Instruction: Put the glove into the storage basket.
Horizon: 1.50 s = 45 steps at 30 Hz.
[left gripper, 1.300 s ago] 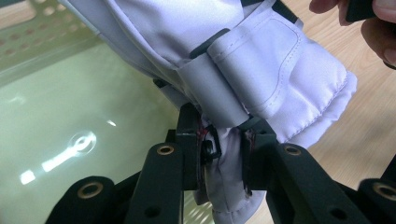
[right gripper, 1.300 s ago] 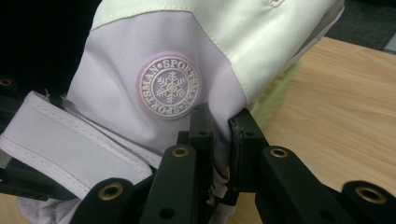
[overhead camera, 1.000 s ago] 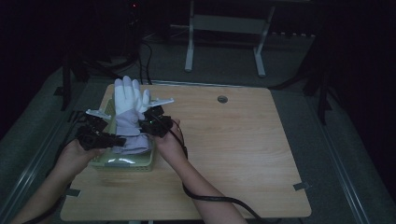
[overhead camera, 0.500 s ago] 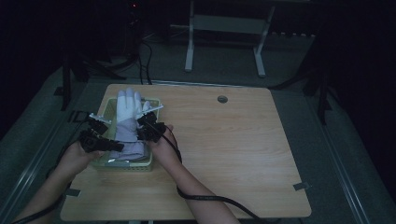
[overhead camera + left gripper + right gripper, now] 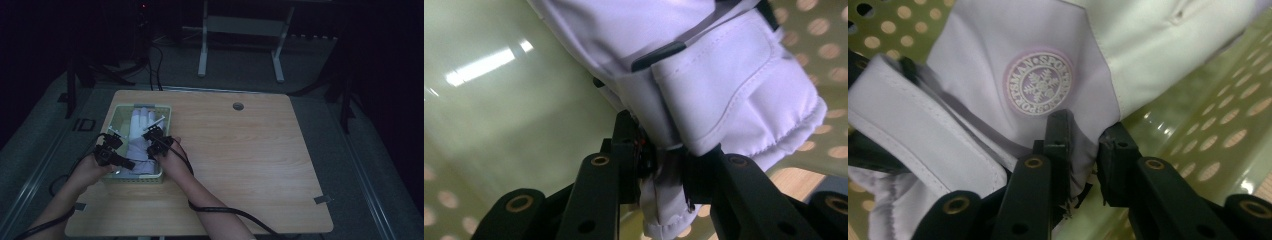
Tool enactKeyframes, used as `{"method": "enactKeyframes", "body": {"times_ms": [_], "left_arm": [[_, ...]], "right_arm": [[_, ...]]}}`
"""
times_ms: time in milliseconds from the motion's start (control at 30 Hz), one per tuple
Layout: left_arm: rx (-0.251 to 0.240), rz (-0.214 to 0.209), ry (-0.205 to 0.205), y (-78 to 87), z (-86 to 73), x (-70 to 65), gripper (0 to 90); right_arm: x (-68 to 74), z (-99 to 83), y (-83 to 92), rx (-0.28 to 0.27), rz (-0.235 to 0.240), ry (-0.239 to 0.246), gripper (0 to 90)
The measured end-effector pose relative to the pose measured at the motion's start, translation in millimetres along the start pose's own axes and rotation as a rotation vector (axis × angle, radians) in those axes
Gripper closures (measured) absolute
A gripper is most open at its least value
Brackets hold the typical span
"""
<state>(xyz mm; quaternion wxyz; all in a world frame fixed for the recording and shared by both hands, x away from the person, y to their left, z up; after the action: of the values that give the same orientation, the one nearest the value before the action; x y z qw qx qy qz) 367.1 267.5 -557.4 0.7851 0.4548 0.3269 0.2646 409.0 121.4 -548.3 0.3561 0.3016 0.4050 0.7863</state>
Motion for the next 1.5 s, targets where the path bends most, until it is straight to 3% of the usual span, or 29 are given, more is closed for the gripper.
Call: {"method": "enactKeyframes", "body": {"times_ms": [100,200,333,467,633,800,867,933,967,1033,1100,1233,1300,1400,1500], "left_arm": [[0.007,0.000,0.023,-0.4,0.6,0.6,72.2],[0.024,0.010,0.020,-1.4,1.3,0.1,71.8],[0.025,0.015,0.041,-2.3,2.0,0.8,71.3],[0.031,0.033,0.036,-3.1,2.8,-1.0,69.0],[0.018,0.048,0.019,-2.0,3.1,-2.4,63.7],[-0.075,0.079,0.003,4.7,1.7,-4.6,44.1],[-0.114,0.076,-0.003,8.1,1.1,-5.4,30.7],[-0.178,0.082,0.006,12.4,2.0,-6.8,24.7],[-0.193,0.092,0.003,14.8,2.2,-7.7,22.3],[-0.252,0.156,-0.002,19.1,3.0,-9.8,17.4],[-0.330,0.194,-0.005,24.3,3.6,-12.8,14.6],[-0.488,0.193,-0.003,36.4,4.2,-24.4,14.4],[-0.527,0.214,-0.019,40.9,5.2,-32.2,14.4],[-0.579,0.191,-0.035,44.5,8.3,-44.0,12.4],[-0.565,0.211,-0.072,42.0,12.6,-55.4,12.4]], "right_arm": [[-0.7,0.8,-0.2,0.005,0.005,0.002,75.2],[-1.2,1.6,0.0,0.009,0.006,0.007,72.7],[0.2,5.0,6.8,-0.014,-0.013,0.041,61.7],[-1.9,8.0,15.1,-0.024,-0.020,0.077,56.0],[-5.8,12.7,29.5,-0.075,0.052,0.065,45.8],[-10.5,13.1,41.8,-0.076,0.109,0.055,34.2],[-13.3,12.3,46.6,-0.084,0.130,0.057,29.3],[-16.8,10.9,50.5,-0.082,0.149,0.061,24.6],[-18.6,10.7,52.2,-0.093,0.163,0.067,22.4],[-21.0,10.0,55.9,-0.105,0.176,0.070,21.5],[-22.0,8.8,58.7,-0.119,0.170,0.097,18.4],[-22.4,7.0,64.3,-0.153,0.188,0.141,16.0],[-23.7,7.0,67.4,-0.169,0.188,0.145,15.9],[-26.3,6.0,71.8,-0.172,0.194,0.146,15.5],[-29.6,4.5,75.2,-0.171,0.191,0.153,15.5]]}}
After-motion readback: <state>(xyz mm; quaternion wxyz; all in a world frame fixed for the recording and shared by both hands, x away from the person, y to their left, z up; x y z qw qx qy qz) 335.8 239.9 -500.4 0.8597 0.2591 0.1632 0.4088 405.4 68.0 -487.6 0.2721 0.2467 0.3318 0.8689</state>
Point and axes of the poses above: each handheld gripper's, and its own axes: y roughly backward along the jaws, z roughly out of its top, x roughly to its left, the point moved 4 cm from there along -y, roughly forward along the jaws, and after that the axes turned 10 degrees about -y, right-handed, at the moved point
